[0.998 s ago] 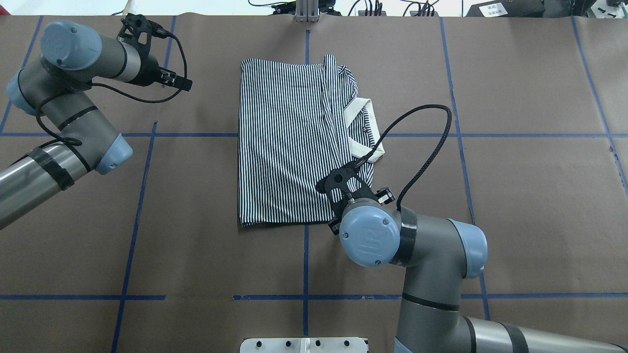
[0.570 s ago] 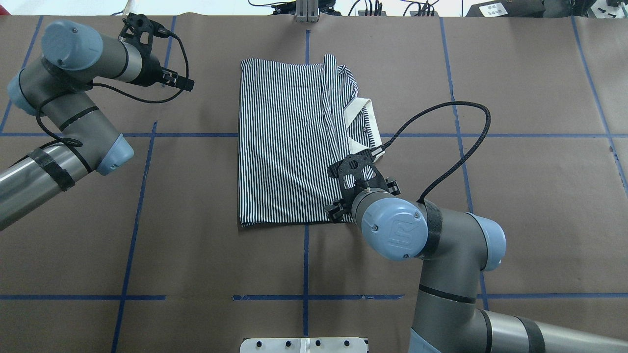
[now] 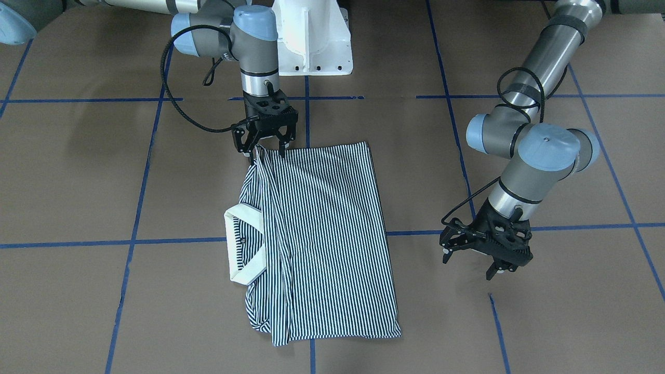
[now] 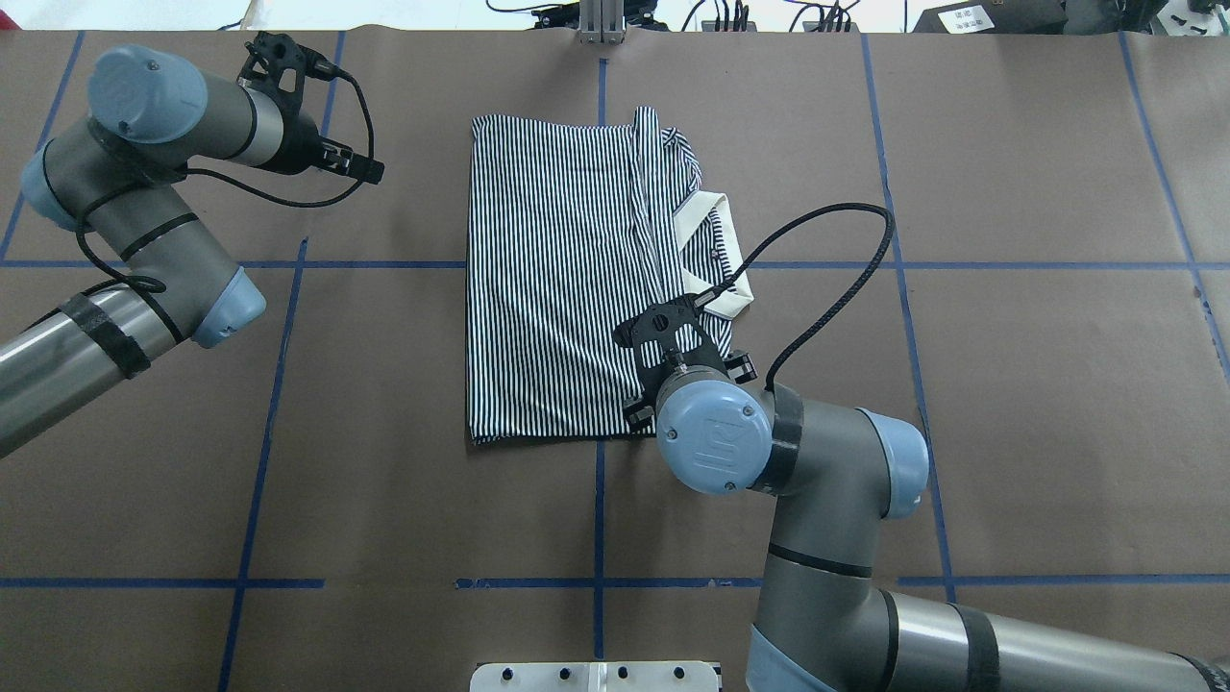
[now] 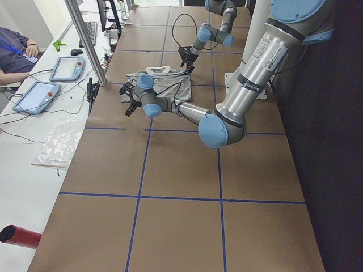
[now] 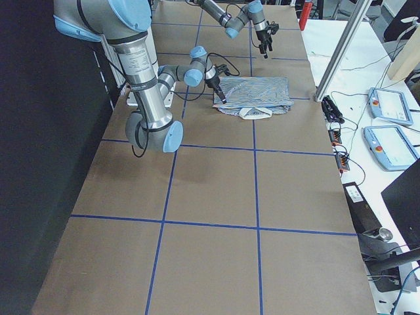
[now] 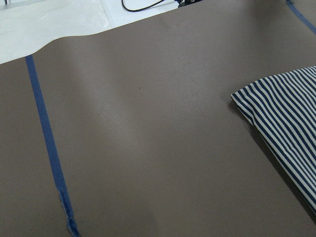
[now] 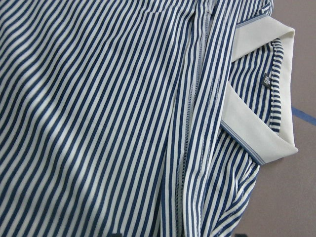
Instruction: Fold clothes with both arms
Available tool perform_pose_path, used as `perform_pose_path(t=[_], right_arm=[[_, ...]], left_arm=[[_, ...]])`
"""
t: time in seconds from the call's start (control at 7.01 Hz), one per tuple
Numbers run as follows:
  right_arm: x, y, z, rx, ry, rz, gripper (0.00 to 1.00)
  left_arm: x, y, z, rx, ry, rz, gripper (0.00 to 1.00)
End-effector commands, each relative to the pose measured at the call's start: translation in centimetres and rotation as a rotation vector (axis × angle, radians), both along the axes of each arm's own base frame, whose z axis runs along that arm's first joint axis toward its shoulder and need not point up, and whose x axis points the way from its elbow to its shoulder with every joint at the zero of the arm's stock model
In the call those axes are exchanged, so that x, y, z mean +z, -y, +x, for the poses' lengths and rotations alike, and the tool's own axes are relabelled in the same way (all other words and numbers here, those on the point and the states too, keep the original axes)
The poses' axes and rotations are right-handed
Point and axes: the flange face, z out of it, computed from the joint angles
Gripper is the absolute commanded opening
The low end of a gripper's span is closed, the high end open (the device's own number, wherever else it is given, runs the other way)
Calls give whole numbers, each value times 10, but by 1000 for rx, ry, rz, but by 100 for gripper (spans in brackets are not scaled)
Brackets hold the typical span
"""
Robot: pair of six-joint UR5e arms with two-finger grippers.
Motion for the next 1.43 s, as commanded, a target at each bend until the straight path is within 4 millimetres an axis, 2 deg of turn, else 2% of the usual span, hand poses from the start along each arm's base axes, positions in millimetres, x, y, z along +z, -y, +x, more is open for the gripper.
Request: perform_pose_path(t=[0.0,0.14,0.29,0.43,0.57,0.71,1.0,1.28], right_arm=[[4,-2,-4,-39,-65,-17,56],[6,-2,-4,-52,-84,-14,47],[5,-3,-4,-56,-80,-17,30],[5,-4,-4,-62,-78,-23,9],[5,-4,-4,-60,-76,-25,0],[3,-4,-3,-58,-70,-23,0],[-20,-2,0,-50,-33,-12,0],[-47,4,18,-31,21,4,0]], left_arm=[[3,-1,0,1,1,-1,100],[3,-1,0,1,1,-1,100],[4,-1,0,1,1,-1,100],[4,-1,0,1,1,-1,100],[2,-1,0,1,0,0,100],[4,-1,0,1,1,-1,100],[4,-1,0,1,2,-2,100],[4,-1,0,1,2,-2,100]])
